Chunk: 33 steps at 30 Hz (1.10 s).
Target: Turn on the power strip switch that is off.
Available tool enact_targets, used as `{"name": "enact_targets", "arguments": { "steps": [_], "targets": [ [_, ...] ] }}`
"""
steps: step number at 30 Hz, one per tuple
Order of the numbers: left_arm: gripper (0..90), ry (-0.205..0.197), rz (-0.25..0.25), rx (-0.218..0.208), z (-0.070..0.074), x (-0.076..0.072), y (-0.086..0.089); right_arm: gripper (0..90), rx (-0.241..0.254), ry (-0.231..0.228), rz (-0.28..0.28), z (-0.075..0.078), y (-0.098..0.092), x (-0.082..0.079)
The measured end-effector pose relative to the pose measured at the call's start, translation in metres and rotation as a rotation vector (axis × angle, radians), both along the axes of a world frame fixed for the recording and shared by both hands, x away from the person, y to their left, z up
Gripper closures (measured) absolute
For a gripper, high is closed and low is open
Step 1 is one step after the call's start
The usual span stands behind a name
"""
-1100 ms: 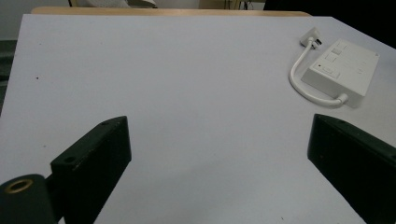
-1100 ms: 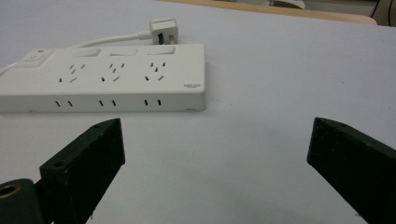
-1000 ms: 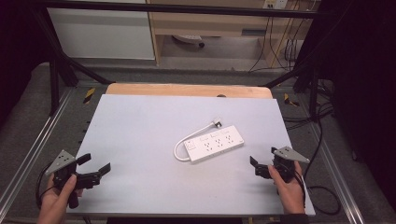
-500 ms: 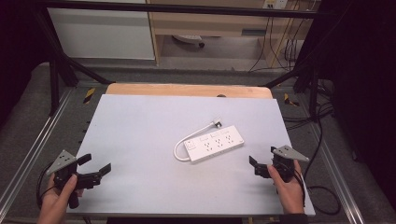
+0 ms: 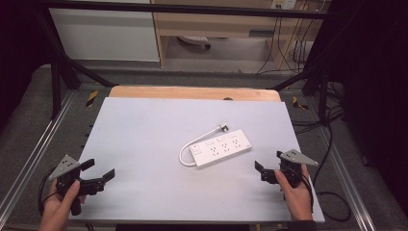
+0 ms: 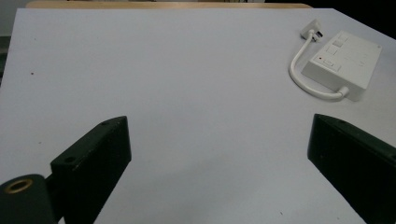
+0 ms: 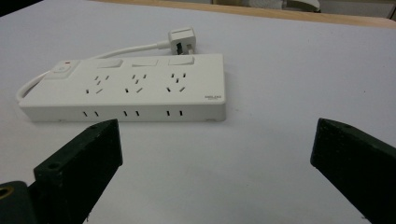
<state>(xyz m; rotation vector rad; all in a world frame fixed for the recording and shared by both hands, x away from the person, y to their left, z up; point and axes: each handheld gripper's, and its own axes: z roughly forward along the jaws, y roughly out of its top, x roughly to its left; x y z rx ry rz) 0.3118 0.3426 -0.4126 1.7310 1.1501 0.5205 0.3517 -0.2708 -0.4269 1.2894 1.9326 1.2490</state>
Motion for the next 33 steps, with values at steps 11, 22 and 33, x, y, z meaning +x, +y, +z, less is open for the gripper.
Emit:
{"name": "enact_targets", "arguments": {
  "steps": [11, 22, 33],
  "targets": [
    [6.1, 0.001, -0.006, 0.002, -0.001, 0.0, 0.0, 2.8, 0.027, -0.009, 0.007, 0.004, 0.004, 0.0],
    [6.1, 0.007, -0.005, 0.006, -0.001, 0.0, -0.001, 3.3, 0.032, -0.011, 0.002, 0.007, 0.008, 0.0],
    [6.1, 0.006, -0.001, 0.006, -0.001, -0.001, 0.001, 2.8, 0.043, -0.032, 0.005, 0.02, 0.014, 0.004]
  ]
}}
